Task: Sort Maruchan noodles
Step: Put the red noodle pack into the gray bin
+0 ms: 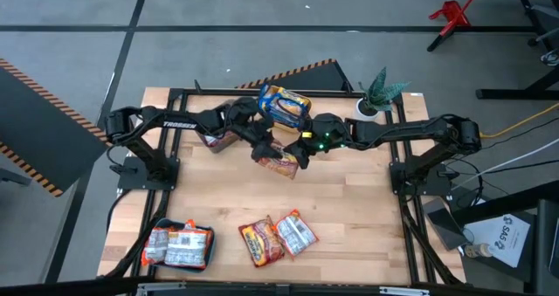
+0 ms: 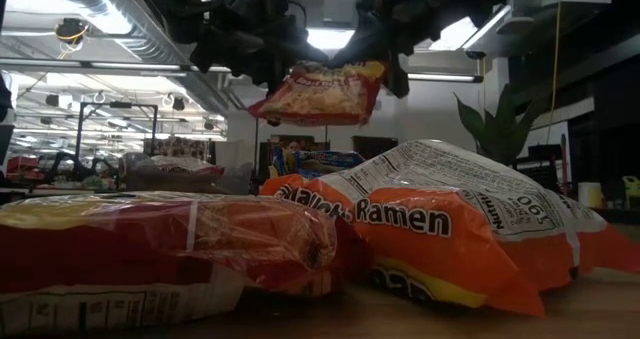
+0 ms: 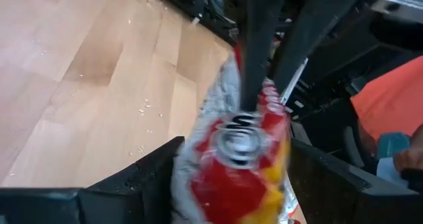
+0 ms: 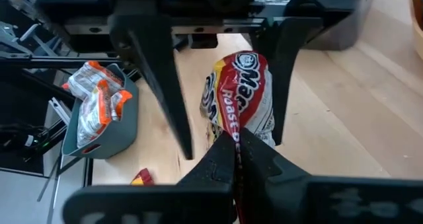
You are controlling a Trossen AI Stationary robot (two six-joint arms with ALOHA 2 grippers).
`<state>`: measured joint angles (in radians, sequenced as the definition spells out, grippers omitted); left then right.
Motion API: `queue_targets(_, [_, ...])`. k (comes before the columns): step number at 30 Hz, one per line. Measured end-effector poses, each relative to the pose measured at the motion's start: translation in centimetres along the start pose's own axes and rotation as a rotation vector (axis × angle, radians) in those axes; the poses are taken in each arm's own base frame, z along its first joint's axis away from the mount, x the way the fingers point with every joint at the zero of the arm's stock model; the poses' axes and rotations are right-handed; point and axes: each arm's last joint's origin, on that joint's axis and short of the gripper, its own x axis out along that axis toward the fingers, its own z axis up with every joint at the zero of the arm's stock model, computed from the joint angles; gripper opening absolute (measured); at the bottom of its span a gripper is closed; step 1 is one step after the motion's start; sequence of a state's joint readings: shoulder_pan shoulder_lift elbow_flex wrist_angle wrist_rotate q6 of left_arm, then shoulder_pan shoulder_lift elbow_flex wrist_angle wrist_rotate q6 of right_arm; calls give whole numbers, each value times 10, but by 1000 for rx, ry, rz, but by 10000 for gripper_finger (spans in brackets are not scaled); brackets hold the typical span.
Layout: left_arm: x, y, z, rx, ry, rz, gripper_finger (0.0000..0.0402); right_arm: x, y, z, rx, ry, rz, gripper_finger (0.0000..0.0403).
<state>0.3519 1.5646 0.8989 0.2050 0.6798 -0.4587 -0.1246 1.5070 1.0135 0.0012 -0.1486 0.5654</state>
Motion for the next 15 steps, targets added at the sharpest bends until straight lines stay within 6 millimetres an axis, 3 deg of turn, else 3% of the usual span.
queue_targets(4, [0, 0, 0, -10, 5, -10, 220, -1, 2, 3, -16, -6, 5, 0])
queue_targets(11, [0, 0, 0, -11, 9, -16, 135, -1, 4, 6, -24, -16, 11, 0])
queue_targets(15, [0, 0, 0, -12, 8, -14, 116, -1, 4, 6, -30, -16, 9, 4])
